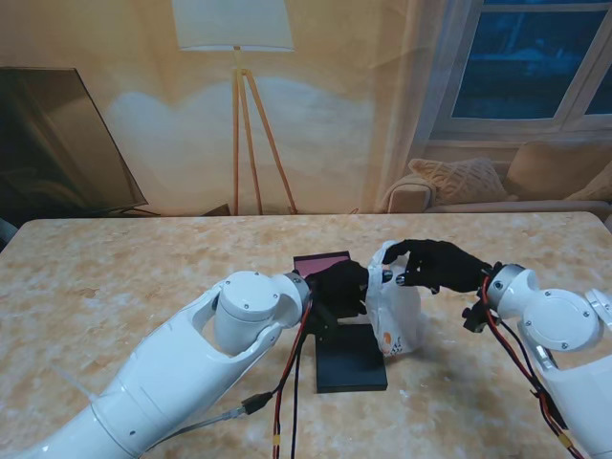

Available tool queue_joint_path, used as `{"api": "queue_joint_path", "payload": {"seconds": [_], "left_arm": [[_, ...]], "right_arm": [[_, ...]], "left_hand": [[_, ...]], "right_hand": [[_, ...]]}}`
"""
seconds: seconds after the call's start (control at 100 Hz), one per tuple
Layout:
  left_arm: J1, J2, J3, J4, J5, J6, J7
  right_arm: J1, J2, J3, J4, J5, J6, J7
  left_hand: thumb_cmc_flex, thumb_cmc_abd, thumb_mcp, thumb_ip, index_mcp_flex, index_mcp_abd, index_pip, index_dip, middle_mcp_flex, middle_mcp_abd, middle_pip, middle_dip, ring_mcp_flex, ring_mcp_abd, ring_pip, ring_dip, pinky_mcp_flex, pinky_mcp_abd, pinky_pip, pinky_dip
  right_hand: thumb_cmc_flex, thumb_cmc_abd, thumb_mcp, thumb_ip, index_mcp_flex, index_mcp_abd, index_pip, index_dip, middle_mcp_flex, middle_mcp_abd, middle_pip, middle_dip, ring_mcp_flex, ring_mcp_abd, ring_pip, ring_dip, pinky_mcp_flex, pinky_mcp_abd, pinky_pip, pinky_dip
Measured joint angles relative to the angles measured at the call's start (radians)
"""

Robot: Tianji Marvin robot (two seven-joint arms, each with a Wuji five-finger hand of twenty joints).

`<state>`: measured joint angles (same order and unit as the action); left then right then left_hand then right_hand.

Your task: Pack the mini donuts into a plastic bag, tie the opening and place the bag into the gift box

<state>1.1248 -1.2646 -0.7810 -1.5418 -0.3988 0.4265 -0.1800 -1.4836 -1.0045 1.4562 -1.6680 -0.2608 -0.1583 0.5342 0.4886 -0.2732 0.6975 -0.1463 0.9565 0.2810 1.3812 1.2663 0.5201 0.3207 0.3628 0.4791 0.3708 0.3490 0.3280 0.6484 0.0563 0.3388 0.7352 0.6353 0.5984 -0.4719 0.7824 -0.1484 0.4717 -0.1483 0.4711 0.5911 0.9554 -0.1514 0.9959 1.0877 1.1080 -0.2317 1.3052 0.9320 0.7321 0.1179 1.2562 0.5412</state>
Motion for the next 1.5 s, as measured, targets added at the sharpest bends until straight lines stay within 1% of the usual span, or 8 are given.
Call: {"api": "queue_joint_path", "payload": {"seconds": [0.24,0.73,0.84,0.92,0.97,1.26,1.39,1.5], "left_arm": [[0.0,0.001,0.001,-0.001,-0.002,0.0,-0.005],[0.004,0.003,-0.001,-0.008,-0.015,-0.006,-0.007],[0.006,0.003,-0.001,-0.009,-0.015,-0.007,-0.004],[0.007,0.002,-0.001,-0.01,-0.015,-0.007,0.0],[0.007,0.001,-0.001,-0.01,-0.015,-0.006,0.003],[0.007,-0.001,-0.002,-0.009,-0.01,-0.003,0.01],[0.005,0.0,0.0,-0.006,-0.003,-0.004,0.005],[-0.003,0.003,0.01,0.0,0.015,-0.011,-0.012]], "right_arm": [[0.023,0.006,-0.032,0.013,-0.025,-0.016,0.036],[0.06,0.007,-0.074,0.038,-0.024,-0.002,0.053],[0.072,0.007,-0.086,0.048,-0.021,0.003,0.056],[0.078,0.007,-0.09,0.051,-0.017,0.007,0.056],[0.078,0.007,-0.091,0.052,-0.008,0.014,0.056],[0.075,0.007,-0.078,0.049,0.075,0.054,0.115],[0.072,0.009,-0.073,0.042,0.081,0.063,0.124],[0.064,0.009,-0.064,0.036,0.101,0.08,0.124]], "left_hand": [[0.0,0.0,0.011,0.0,0.002,-0.009,0.0,0.0,0.0,0.012,-0.028,-0.013,0.0,0.0,0.0,0.0,0.0,0.007,-0.002,0.0],[0.0,0.0,0.022,0.0,0.014,-0.017,0.002,0.0,0.009,0.012,-0.043,-0.023,0.0,0.001,0.0,0.0,0.0,0.01,-0.012,0.0],[0.0,0.0,0.022,0.0,0.014,-0.017,0.002,0.0,0.016,0.02,-0.043,-0.023,0.0,0.001,-0.004,0.0,0.0,0.01,-0.012,0.0],[0.0,0.0,0.022,0.0,0.014,-0.017,0.002,0.0,0.016,0.013,-0.042,-0.023,0.0,0.001,-0.004,0.0,0.0,0.01,-0.012,0.0],[0.0,0.0,0.022,0.0,0.014,-0.02,0.002,0.0,0.016,0.012,-0.042,-0.023,0.0,0.001,-0.004,0.0,0.0,0.01,-0.012,0.0],[0.0,0.0,0.022,0.0,0.016,-0.027,0.002,0.0,0.016,0.011,-0.032,-0.023,0.0,0.001,-0.004,0.0,0.0,0.01,-0.012,0.001],[0.0,0.0,0.022,0.0,0.016,-0.027,0.002,0.0,0.016,0.002,-0.03,-0.023,0.0,0.001,-0.004,0.0,0.0,0.01,-0.012,0.003],[0.0,0.0,0.022,0.0,0.015,-0.027,0.003,0.0,0.016,0.002,-0.03,-0.023,0.0,0.001,-0.004,0.0,0.0,0.01,-0.012,0.012]], "right_hand": [[-0.011,0.0,-0.001,0.014,-0.029,0.035,-0.049,-0.058,0.0,0.0,0.0,-0.013,0.0,0.002,-0.025,-0.009,0.0,0.0,0.0,0.0],[-0.03,-0.018,0.025,0.015,0.008,0.031,0.003,-0.058,-0.001,-0.008,0.001,-0.024,0.0,-0.001,-0.025,-0.01,0.004,-0.001,-0.004,0.0],[-0.038,-0.022,0.025,0.015,0.057,-0.025,0.064,-0.001,-0.001,-0.008,0.001,-0.024,0.0,-0.002,-0.025,-0.01,0.004,-0.001,-0.005,0.0],[-0.014,-0.079,0.028,-0.055,0.13,-0.12,0.28,-0.001,-0.001,-0.008,0.001,-0.024,-0.001,-0.002,-0.025,-0.01,0.004,-0.001,-0.005,0.0],[-0.007,-0.094,0.013,-0.065,0.162,-0.157,0.367,0.0,-0.001,-0.008,0.001,-0.024,-0.001,-0.003,-0.025,-0.01,0.002,-0.001,-0.006,0.0],[0.015,-0.093,-0.009,-0.065,0.233,-0.191,0.485,0.275,-0.044,0.004,-0.025,0.002,-0.068,0.024,-0.052,-0.01,-0.11,0.041,-0.081,-0.001],[0.015,-0.084,-0.039,-0.065,0.235,-0.194,0.486,0.362,-0.103,0.06,-0.077,-0.011,-0.137,0.074,-0.119,-0.01,-0.161,0.069,-0.109,0.0],[0.015,-0.083,-0.046,-0.065,0.244,-0.194,0.486,0.367,-0.131,0.098,-0.154,-0.057,-0.166,0.099,-0.185,-0.013,-0.186,0.08,-0.117,0.001]]}}
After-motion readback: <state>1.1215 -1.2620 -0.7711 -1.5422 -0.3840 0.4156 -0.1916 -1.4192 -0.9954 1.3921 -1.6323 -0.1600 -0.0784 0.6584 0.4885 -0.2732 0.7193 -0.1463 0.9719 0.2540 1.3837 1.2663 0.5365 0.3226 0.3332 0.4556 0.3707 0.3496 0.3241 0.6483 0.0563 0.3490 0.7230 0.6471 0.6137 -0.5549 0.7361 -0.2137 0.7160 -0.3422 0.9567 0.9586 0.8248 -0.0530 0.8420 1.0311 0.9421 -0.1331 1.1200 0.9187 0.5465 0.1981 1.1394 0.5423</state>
